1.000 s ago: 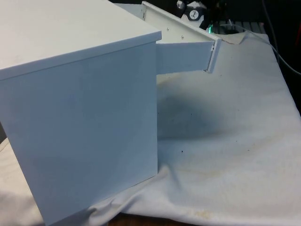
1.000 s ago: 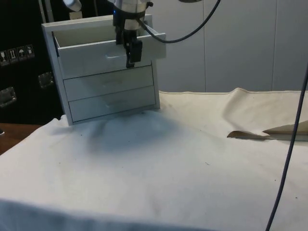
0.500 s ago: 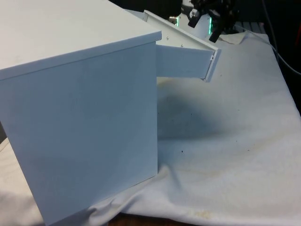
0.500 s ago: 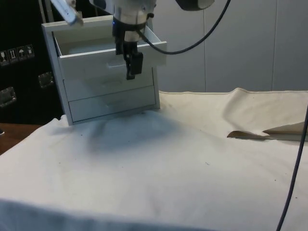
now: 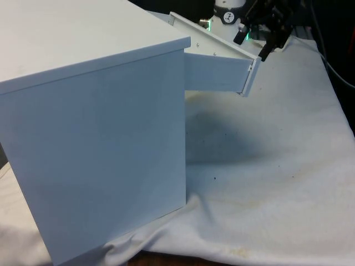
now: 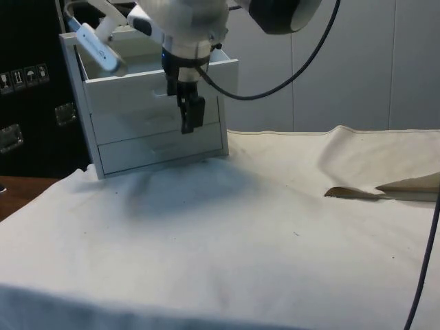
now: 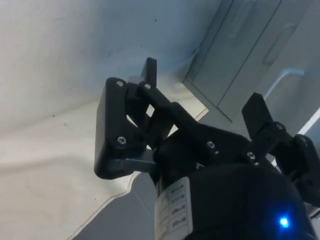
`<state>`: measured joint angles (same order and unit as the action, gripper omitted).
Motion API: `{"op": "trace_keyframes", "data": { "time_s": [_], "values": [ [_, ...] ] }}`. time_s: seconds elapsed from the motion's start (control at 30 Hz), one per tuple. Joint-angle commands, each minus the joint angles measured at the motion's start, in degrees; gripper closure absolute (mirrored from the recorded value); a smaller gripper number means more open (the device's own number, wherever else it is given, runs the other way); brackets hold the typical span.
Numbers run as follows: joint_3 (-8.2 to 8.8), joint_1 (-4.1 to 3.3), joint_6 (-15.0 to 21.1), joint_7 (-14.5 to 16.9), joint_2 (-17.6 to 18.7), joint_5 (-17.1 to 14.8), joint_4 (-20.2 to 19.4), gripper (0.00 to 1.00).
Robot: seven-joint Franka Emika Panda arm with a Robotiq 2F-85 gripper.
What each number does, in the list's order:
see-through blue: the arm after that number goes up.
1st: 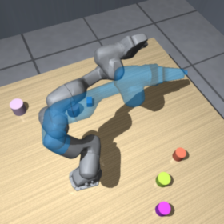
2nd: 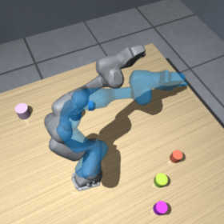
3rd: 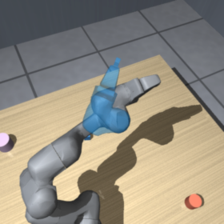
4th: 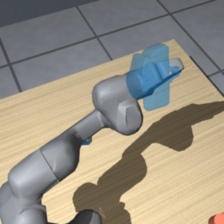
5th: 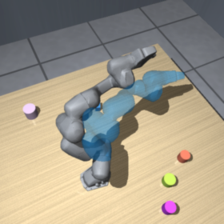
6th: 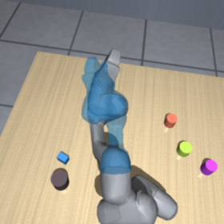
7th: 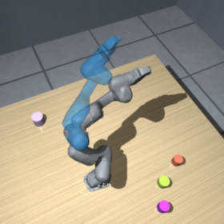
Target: Open the drawer, then close it.
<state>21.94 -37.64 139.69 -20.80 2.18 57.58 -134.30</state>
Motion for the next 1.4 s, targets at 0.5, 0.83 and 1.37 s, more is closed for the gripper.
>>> {"op": "trace_keyframes", "data": {
  "time_s": [0.5,0.83,1.37],
  "values": [
    [-0.17,-0.06,0.06,-2.41,0.86,1.49,0.23,0.77],
    [0.40,0.23,-2.01,-0.63,0.80,1.03,2.12,1.00],
    [1.49,0.80,-5.79,2.06,0.92,1.15,6.19,1.00]
  ]
}}
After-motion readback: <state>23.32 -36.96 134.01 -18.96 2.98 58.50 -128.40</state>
